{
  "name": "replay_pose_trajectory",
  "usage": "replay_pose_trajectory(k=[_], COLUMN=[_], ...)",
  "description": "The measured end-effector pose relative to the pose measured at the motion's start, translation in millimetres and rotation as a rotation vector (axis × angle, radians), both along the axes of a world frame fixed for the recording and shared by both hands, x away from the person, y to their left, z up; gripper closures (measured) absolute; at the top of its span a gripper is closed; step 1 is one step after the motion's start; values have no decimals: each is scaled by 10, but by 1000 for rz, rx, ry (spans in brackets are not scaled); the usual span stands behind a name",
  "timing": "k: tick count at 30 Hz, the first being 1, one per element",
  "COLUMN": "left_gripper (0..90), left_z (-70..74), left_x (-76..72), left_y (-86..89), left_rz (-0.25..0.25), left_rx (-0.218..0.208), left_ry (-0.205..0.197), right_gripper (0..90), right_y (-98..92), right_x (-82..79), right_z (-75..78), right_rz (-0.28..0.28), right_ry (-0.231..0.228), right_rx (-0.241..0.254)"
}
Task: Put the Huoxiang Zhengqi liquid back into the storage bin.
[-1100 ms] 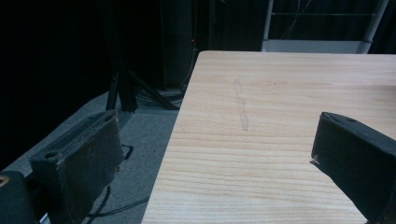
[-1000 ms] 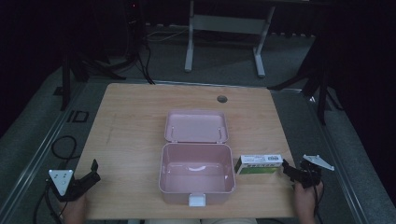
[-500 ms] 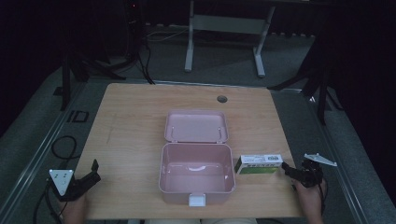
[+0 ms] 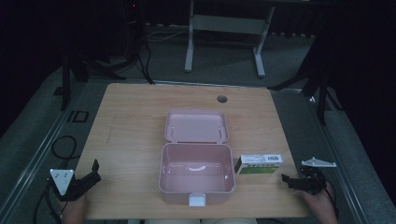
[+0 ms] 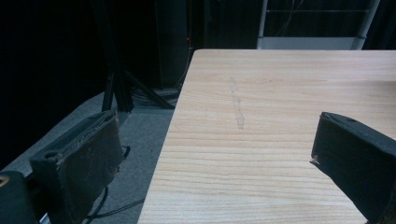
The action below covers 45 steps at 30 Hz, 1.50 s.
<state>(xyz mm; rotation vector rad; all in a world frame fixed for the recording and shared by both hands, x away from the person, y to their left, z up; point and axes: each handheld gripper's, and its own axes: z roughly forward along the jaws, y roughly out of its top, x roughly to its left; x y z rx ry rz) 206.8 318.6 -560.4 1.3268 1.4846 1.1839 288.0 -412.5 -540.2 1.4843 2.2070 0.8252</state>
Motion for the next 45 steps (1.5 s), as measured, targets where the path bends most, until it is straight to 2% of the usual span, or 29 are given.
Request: replay_pose_trajectory(k=[4, 5, 14, 16, 19, 22, 24, 27, 31, 32, 38, 41, 43, 45], left_gripper=[22, 22, 22, 21, 22, 22, 22, 22, 22, 22, 22, 21, 22, 22], left_z=[0, 0, 0, 0, 0, 0, 1, 0, 0, 0, -1, -1, -1, -1], left_x=[0, 0, 1, 3, 3, 3, 2, 3, 4, 4, 8, 7, 8, 8], left_y=[0, 1, 2, 1, 2, 1, 2, 2, 3, 3, 1, 3, 2, 1], left_rz=[-4, -4, -7, -9, -10, -10, -11, -11, -13, -12, -16, -16, -17, -17], left_rx=[0, 0, 1, 2, 4, 3, 4, 2, 4, 4, 7, 5, 6, 7], left_ry=[1, 1, 3, 5, 6, 5, 6, 5, 7, 7, 9, 9, 9, 9], right_gripper=[103, 128, 130, 129, 126, 127, 127, 128, 137, 144, 210, 217, 222, 222], right_y=[40, 60, 225, 283, 389, 482, 528, 609, 719, 760, 901, 974, 1010, 1054], right_x=[-47, -56, -89, -103, -116, -127, -127, -113, -115, -116, -63, -41, -32, -29], right_z=[77, 90, 105, 103, 101, 119, 141, 169, 172, 176, 225, 249, 266, 282], right_rz=[71, 96, 245, 286, 376, 449, 481, 556, 639, 654, 739, 768, 785, 807], right_ry=[21, 37, 129, 149, 200, 227, 226, 274, 313, 321, 401, 414, 435, 444], right_rx=[-12, -19, -77, -97, -141, -172, -190, -218, -272, -300, -353, -415, -420, -453])
